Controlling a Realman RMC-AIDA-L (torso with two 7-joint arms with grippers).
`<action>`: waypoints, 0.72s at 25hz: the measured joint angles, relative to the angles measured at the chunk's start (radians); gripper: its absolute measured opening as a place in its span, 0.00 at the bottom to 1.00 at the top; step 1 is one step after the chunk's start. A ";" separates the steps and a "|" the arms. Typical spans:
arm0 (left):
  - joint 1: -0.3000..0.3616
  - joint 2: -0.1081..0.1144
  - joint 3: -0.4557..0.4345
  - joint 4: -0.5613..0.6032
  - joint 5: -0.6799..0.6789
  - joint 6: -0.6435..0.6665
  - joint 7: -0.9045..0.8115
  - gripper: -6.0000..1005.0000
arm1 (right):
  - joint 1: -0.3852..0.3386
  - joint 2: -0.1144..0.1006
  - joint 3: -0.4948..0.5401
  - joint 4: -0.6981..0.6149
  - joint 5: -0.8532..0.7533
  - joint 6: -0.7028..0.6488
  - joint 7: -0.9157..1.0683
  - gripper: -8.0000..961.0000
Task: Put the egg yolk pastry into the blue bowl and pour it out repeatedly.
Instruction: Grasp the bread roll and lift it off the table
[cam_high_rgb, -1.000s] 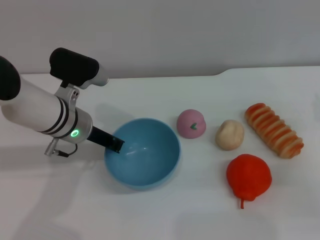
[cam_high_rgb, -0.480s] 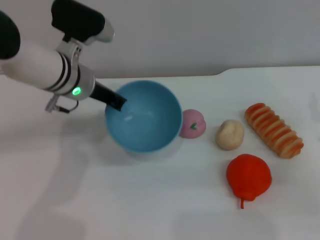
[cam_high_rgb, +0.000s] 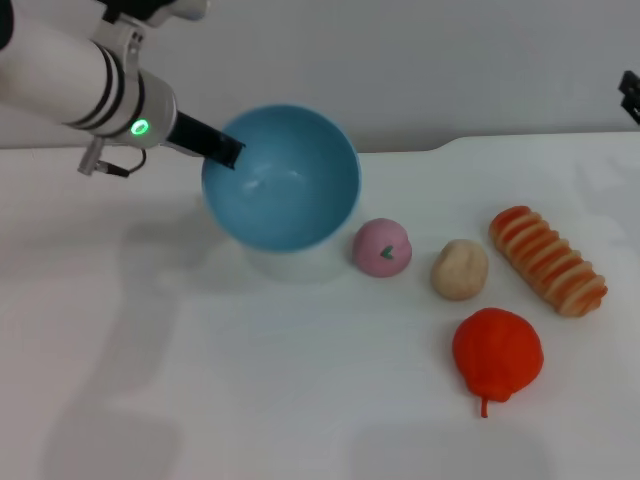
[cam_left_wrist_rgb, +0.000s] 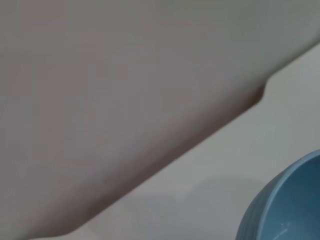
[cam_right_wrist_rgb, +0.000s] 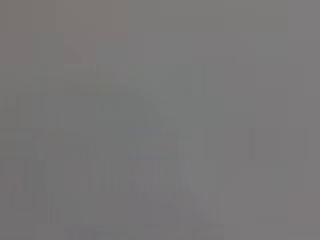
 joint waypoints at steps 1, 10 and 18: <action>-0.001 0.000 -0.007 -0.001 0.010 0.000 -0.001 0.01 | 0.002 -0.001 0.001 -0.029 -0.070 0.018 0.090 0.50; -0.001 -0.006 -0.021 0.009 0.039 0.013 -0.003 0.01 | 0.122 -0.061 0.016 -0.064 -0.782 -0.012 0.921 0.50; -0.008 -0.006 -0.028 0.019 0.037 0.027 -0.005 0.01 | 0.296 -0.136 0.097 0.043 -1.168 -0.229 1.345 0.50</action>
